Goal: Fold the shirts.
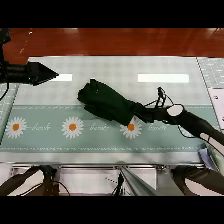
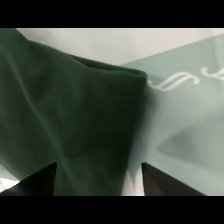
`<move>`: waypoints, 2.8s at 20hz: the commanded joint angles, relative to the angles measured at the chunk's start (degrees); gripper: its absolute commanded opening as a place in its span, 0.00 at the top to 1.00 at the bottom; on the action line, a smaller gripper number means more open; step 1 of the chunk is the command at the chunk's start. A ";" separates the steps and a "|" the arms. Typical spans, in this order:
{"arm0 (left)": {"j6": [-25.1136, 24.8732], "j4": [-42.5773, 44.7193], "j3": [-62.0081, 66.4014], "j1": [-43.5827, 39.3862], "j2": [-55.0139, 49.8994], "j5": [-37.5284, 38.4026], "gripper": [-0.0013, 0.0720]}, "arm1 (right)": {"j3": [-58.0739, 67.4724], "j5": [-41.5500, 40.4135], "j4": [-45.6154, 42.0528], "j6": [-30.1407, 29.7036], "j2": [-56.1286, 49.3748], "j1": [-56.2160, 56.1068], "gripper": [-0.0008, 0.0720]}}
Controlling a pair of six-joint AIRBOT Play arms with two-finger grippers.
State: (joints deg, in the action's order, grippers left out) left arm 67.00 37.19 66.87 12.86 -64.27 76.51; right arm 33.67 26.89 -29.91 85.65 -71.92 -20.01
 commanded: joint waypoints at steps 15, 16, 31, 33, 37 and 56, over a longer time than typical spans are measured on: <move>1.68 0.37 0.00 -0.66 -1.33 -9.33 0.48 | 18.84 37.07 -30.14 15.80 31.06 23.45 0.95; 1.66 0.39 0.00 -1.36 -1.95 -10.69 0.48 | 21.62 42.69 -33.27 16.81 33.07 27.67 0.95; -2.49 0.39 0.02 -11.85 -13.33 -12.46 0.48 | 37.33 79.36 -77.83 8.48 37.51 73.90 0.95; -2.91 0.37 0.02 -11.80 -13.33 -13.09 0.48 | 37.31 79.23 -82.95 7.06 37.51 74.01 0.95; -3.52 0.37 0.02 -11.80 -13.33 -16.74 0.48 | 37.27 79.41 -85.99 3.04 37.51 74.01 0.95; -2.73 9.62 11.08 -12.20 -4.33 -11.98 0.48 | 37.27 52.54 -33.09 -3.91 32.35 71.95 0.40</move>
State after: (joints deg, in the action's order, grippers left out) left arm 63.59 41.36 74.11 0.93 -71.59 61.78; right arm 70.89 85.58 -85.76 85.60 -36.53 53.30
